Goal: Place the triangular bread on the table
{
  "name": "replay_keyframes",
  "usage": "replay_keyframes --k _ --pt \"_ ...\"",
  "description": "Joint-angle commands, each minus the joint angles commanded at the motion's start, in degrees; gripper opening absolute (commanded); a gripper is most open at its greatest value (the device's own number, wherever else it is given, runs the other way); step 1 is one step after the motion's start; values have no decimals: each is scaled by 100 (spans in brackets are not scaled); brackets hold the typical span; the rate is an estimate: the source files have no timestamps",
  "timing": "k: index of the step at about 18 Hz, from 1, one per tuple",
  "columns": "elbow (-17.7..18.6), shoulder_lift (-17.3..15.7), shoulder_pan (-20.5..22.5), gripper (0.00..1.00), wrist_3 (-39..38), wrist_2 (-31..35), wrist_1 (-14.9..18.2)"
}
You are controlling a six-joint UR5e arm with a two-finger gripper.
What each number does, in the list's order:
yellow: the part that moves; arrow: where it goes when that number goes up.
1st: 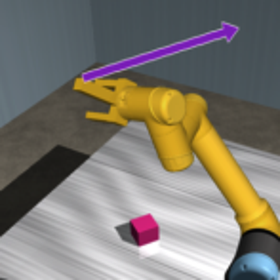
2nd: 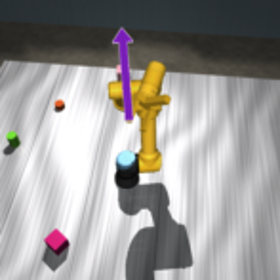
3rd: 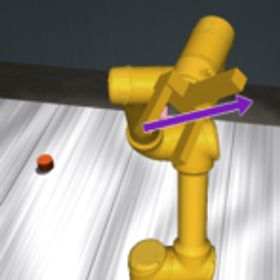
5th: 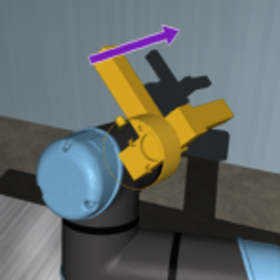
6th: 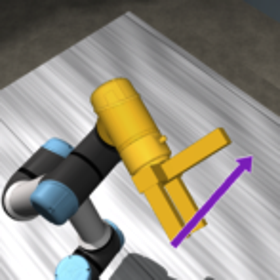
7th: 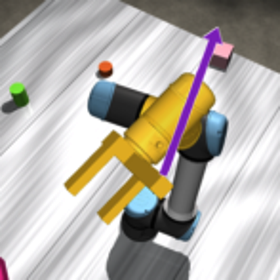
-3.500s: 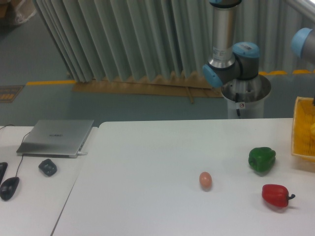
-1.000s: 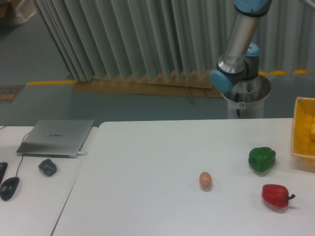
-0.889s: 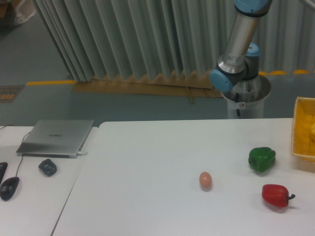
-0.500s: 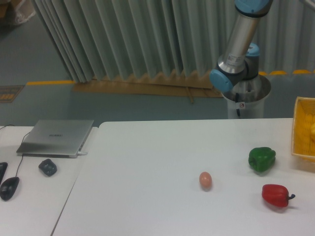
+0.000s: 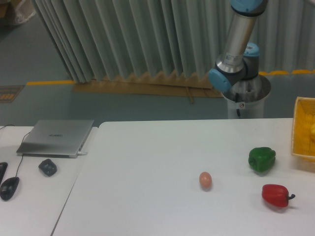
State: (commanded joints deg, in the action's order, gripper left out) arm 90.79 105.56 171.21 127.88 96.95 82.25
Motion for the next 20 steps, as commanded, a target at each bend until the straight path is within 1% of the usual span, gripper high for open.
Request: replay_keyframes --k 2,3,4,5,6,8,11,17,20 --pt "0 -106 -52 33 -131 -131 229" --pt "-26 -141 -149 33 -289 -219 308" --pt "-122 -211 -289 33 -621 -272 483" --pt "-210 -212 -438 33 -894 -290 650" --pt "-263 -220 -596 33 -1219 -290 748" --pt "-264 -238 -913 33 -1808 -316 757" --pt "-273 -238 -1273 32 -2433 -501 740" --pt "-308 -238 -1687 32 -3075 -686 714" --pt "-378 -229 -1994 32 -3672 -896 705"
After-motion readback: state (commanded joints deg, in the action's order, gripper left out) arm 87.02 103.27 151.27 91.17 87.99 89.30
